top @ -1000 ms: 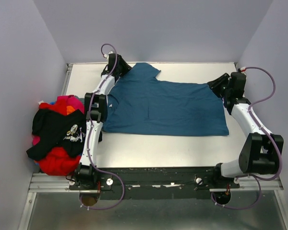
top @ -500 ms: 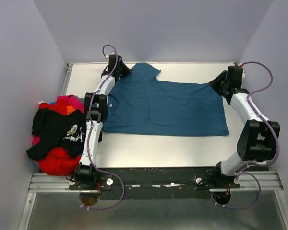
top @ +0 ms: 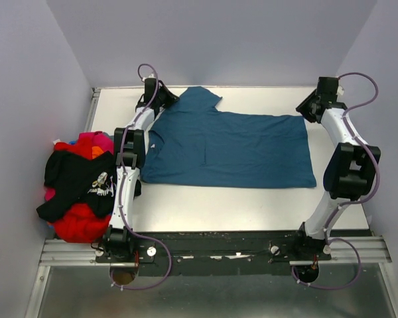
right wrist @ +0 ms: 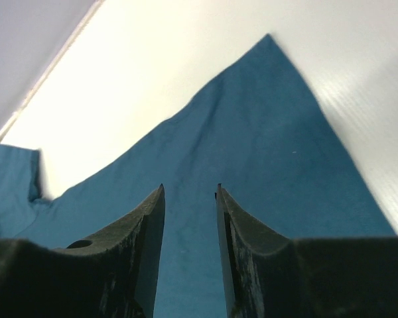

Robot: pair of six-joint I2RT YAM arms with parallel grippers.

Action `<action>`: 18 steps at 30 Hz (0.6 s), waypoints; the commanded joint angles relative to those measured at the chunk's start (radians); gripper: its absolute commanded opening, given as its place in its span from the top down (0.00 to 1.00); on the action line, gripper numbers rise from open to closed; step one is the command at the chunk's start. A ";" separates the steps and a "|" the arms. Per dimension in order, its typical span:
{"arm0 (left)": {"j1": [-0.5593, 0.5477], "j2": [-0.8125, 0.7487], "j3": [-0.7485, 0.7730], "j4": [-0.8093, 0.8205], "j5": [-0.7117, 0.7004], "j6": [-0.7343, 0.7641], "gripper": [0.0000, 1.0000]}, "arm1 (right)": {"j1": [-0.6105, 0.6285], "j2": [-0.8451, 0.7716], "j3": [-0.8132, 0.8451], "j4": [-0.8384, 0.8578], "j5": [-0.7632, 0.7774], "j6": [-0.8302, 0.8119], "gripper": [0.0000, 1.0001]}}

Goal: Fold and stack the t-shirts
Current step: Grap the side of the flattened tshirt furthest away from the robot with both arms

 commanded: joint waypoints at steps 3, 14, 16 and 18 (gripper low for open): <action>0.005 -0.084 -0.069 0.066 0.036 0.084 1.00 | -0.039 0.166 0.183 -0.186 0.077 -0.070 0.53; -0.021 -0.118 -0.094 0.029 -0.015 0.203 1.00 | -0.045 0.477 0.554 -0.356 0.083 -0.070 0.56; -0.021 -0.114 -0.091 0.029 -0.015 0.202 1.00 | -0.047 0.530 0.606 -0.371 0.086 -0.062 0.56; -0.021 -0.117 -0.089 0.029 -0.015 0.202 1.00 | -0.059 0.579 0.669 -0.402 0.079 -0.053 0.56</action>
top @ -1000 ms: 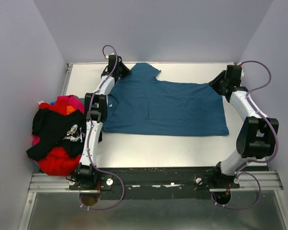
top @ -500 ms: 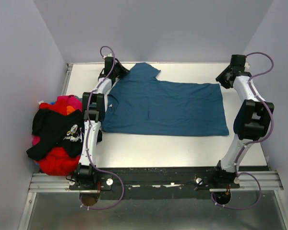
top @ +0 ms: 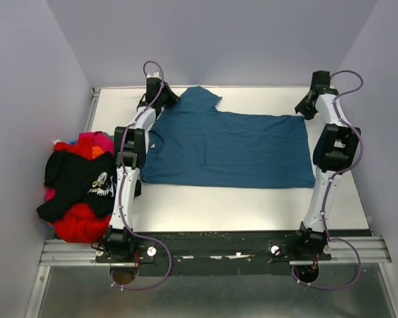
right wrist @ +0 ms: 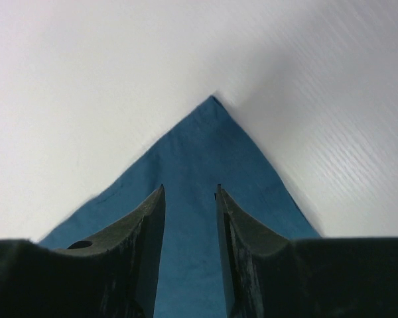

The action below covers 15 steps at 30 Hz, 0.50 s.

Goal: Fold and stack the t-shirts
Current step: Grap the side of the flattened tshirt furthest away from the robot with both arms

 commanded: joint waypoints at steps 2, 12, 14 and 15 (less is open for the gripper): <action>-0.008 -0.061 -0.003 -0.007 -0.020 0.039 1.00 | -0.034 0.122 0.171 -0.138 0.010 0.017 0.56; -0.015 -0.065 -0.006 -0.007 -0.023 0.034 1.00 | -0.090 0.251 0.308 -0.175 -0.114 0.020 0.51; -0.015 -0.067 -0.008 -0.007 -0.025 0.036 1.00 | -0.090 0.253 0.306 -0.163 -0.123 0.017 0.50; -0.015 -0.069 -0.008 -0.007 -0.025 0.038 1.00 | -0.090 0.254 0.305 -0.160 -0.125 0.013 0.49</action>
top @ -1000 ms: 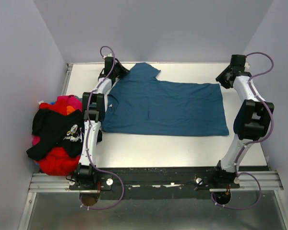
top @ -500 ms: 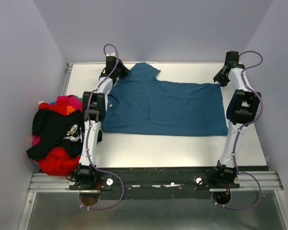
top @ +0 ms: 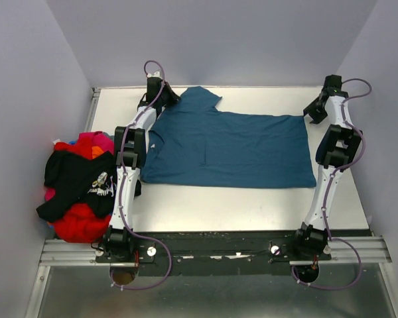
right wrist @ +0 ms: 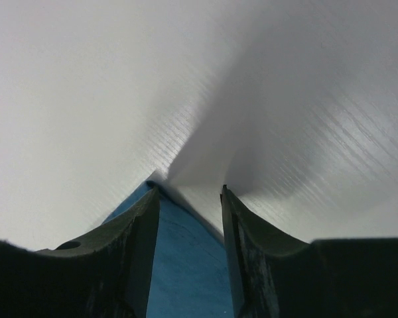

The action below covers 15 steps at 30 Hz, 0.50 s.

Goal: Fold and stack the t-shirts
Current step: Grap the side of the flattened tshirt furthest away from the robot with both arms

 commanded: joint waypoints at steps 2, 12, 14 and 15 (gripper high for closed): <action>-0.007 -0.060 -0.008 -0.006 -0.019 0.016 1.00 | 0.002 0.036 0.053 -0.033 -0.089 -0.015 0.44; -0.008 -0.059 -0.008 -0.006 -0.015 0.009 1.00 | 0.002 0.083 0.123 -0.052 -0.144 -0.042 0.51; -0.007 -0.059 -0.008 -0.006 -0.015 0.005 1.00 | 0.000 0.087 0.128 -0.058 -0.146 -0.042 0.54; -0.007 -0.059 -0.009 -0.006 -0.015 0.005 1.00 | 0.000 0.087 0.129 -0.058 -0.148 -0.042 0.55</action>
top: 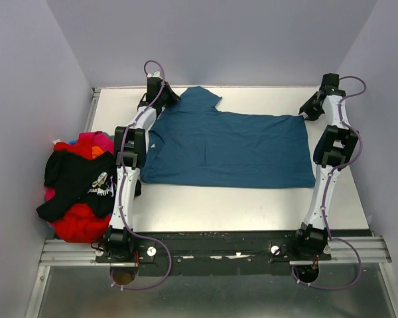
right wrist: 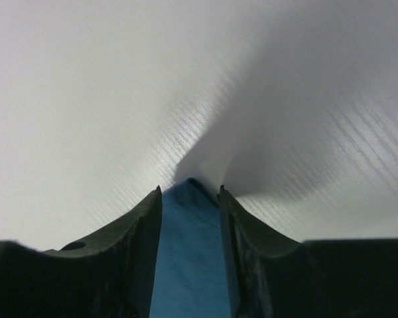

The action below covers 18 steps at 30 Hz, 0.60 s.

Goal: Fold and stack the t-shirts
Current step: Grap the side of the flattened tshirt furthest away from the robot with both arms

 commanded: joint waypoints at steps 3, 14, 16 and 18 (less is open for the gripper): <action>-0.007 -0.059 -0.011 -0.005 -0.011 0.000 1.00 | -0.002 0.040 0.036 -0.030 -0.049 -0.019 0.64; -0.005 -0.062 0.017 -0.052 -0.037 0.031 1.00 | -0.005 -0.075 -0.140 0.087 -0.016 0.017 0.99; -0.005 -0.071 0.011 -0.048 -0.035 0.037 1.00 | -0.005 -0.098 -0.180 0.125 -0.031 0.017 0.99; -0.007 -0.083 -0.004 -0.029 -0.024 0.040 1.00 | -0.005 -0.124 -0.218 0.159 -0.030 0.021 0.99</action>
